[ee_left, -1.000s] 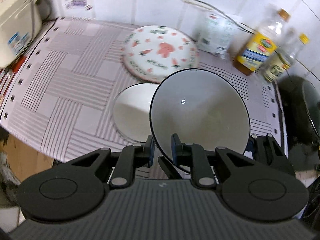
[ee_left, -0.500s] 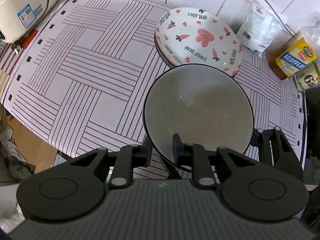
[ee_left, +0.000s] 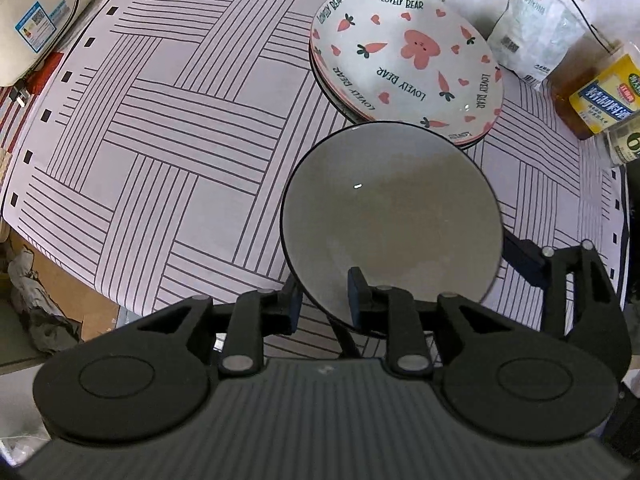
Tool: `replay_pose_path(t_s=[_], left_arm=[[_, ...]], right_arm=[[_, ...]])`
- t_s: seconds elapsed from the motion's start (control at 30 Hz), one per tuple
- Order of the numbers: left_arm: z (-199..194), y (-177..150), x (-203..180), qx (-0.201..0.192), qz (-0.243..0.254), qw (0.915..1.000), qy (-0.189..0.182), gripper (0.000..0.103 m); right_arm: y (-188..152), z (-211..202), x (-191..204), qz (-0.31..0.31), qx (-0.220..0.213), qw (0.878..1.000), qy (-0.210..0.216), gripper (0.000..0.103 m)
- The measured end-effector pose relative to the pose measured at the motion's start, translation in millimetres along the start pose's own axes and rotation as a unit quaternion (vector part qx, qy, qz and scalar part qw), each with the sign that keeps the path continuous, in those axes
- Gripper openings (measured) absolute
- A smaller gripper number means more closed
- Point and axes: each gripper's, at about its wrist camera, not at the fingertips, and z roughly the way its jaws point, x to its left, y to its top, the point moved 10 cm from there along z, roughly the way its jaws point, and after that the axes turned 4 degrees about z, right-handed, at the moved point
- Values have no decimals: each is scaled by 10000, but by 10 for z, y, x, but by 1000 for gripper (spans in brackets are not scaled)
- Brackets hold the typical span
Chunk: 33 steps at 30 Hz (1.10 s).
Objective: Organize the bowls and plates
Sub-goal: 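Carry the third bowl onto the bowl stack and open the left gripper, then grasp the rim of the three-bowl stack with the left gripper and lift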
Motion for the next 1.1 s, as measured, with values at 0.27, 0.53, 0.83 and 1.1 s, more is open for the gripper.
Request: replay_pose_path(t_s=[0.27, 0.53, 0.83, 1.1], left_arm=[[19, -12, -4, -22, 48, 10000, 77, 21], [-64, -26, -11, -103, 78, 9999, -34, 29], [-350, -50, -107, -440, 417, 9980, -167, 41], [-564, -77, -97, -883, 767, 9925, -344, 45]], right_arm=[[-22, 21, -33, 144, -12, 9999, -22, 103], [-106, -94, -120, 425, -44, 9990, -104, 102], [-165, -351, -254, 1018, -230, 9945, -2, 102], [-249, -596, -259, 1495, -403, 9879, -13, 102]])
